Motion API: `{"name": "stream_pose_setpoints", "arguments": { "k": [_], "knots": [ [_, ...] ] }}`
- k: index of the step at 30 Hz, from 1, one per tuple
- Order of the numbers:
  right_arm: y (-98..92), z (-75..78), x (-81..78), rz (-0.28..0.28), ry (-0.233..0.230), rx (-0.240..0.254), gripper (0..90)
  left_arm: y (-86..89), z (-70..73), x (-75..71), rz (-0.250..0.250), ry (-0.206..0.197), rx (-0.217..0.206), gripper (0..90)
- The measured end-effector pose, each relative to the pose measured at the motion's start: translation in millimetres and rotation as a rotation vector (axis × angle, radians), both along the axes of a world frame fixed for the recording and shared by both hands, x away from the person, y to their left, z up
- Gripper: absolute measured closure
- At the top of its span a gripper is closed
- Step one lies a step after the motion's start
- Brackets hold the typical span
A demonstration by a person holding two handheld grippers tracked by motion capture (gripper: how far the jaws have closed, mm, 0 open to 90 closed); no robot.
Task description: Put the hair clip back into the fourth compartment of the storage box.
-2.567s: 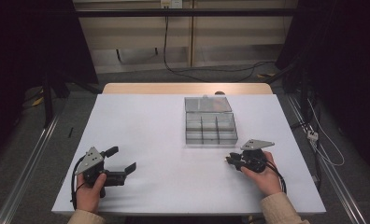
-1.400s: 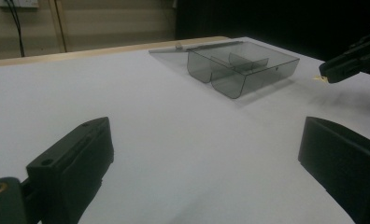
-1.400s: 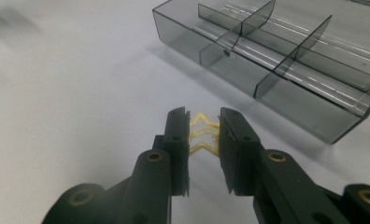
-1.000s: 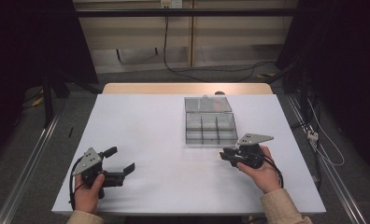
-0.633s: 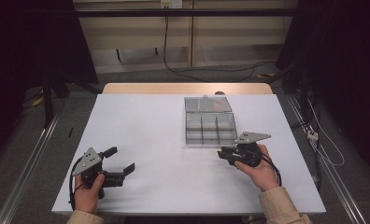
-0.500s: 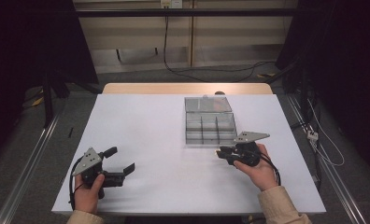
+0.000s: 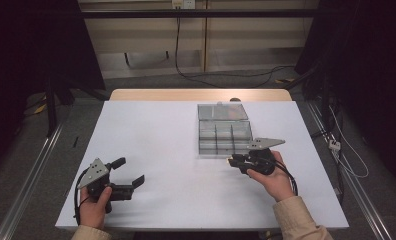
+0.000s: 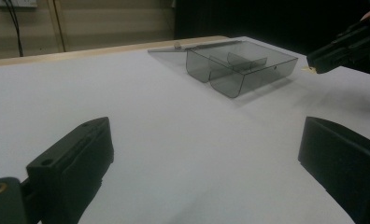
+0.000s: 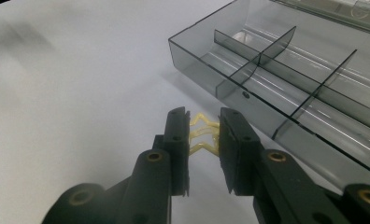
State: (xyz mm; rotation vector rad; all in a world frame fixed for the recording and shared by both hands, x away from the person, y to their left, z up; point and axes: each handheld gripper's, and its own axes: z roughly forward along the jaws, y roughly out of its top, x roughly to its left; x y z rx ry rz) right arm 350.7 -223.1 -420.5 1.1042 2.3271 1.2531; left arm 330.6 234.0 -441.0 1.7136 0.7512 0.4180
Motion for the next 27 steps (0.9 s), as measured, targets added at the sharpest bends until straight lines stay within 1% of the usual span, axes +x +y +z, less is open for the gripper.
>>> {"name": "stream_pose_setpoints", "arguments": {
  "k": [10,20,27],
  "knots": [
    [6.7,4.2,5.6,0.01,-0.009,-0.002,74.0,-0.2,-0.4,0.0,-0.001,0.002,-0.006,3.3],
    [12.2,9.0,11.8,0.018,-0.014,-0.003,74.0,-0.2,-0.4,0.0,-0.004,0.002,-0.002,3.4],
    [17.0,14.0,15.9,0.025,-0.027,-0.003,74.0,-0.4,-0.5,0.1,-0.006,0.001,-0.002,3.3]
  ]
}}
